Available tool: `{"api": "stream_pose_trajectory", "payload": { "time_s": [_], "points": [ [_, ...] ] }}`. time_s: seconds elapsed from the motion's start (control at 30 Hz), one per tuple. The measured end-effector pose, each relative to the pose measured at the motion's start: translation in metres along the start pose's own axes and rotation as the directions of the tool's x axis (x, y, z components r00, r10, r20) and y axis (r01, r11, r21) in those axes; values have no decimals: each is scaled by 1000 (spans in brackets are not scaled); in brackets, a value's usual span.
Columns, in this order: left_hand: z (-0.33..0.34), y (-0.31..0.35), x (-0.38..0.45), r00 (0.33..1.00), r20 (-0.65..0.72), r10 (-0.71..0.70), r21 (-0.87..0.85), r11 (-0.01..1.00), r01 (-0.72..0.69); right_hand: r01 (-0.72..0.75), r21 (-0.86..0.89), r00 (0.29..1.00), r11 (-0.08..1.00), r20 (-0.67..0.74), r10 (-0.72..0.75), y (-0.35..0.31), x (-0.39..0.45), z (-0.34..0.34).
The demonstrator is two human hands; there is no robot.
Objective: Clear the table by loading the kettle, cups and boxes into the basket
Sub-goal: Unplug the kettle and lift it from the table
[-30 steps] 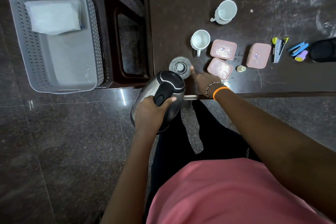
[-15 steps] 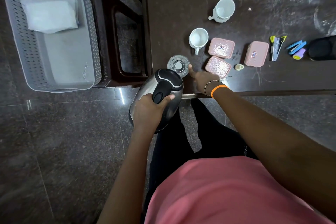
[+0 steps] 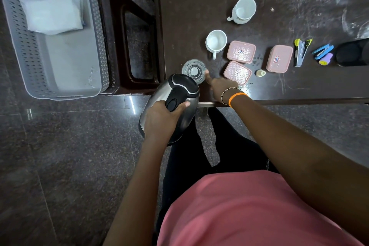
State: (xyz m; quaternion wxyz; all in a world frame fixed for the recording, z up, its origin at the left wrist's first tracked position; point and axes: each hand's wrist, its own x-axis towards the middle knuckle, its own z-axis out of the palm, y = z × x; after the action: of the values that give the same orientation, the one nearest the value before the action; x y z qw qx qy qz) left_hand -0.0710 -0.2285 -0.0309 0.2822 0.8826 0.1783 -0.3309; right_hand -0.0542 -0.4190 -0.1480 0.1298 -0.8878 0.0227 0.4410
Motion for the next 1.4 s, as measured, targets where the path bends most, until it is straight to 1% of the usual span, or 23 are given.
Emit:
{"api": "stream_pose_trajectory", "payload": {
  "time_s": [0.3, 0.53, 0.93, 1.4],
  "points": [
    [-1, 3, -1, 1000, -1, -11, 20, 1000, 11, 7, -25, 1000, 1000, 6, -7, -2, 1, 1],
    [0, 3, -1, 1000, 8, -22, -1, 1000, 22, 25, -16, 999, 1000, 42, -24, 0, 6, 1],
    [0, 4, 1, 999, 20, -39, -6, 999, 39, 37, -32, 999, 999, 18, -37, 3, 6, 1],
    [-1, 7, 1, 999, 25, -38, 39, 999, 37, 22, -60, 999, 998, 29, -20, -2, 7, -1]
  ]
}}
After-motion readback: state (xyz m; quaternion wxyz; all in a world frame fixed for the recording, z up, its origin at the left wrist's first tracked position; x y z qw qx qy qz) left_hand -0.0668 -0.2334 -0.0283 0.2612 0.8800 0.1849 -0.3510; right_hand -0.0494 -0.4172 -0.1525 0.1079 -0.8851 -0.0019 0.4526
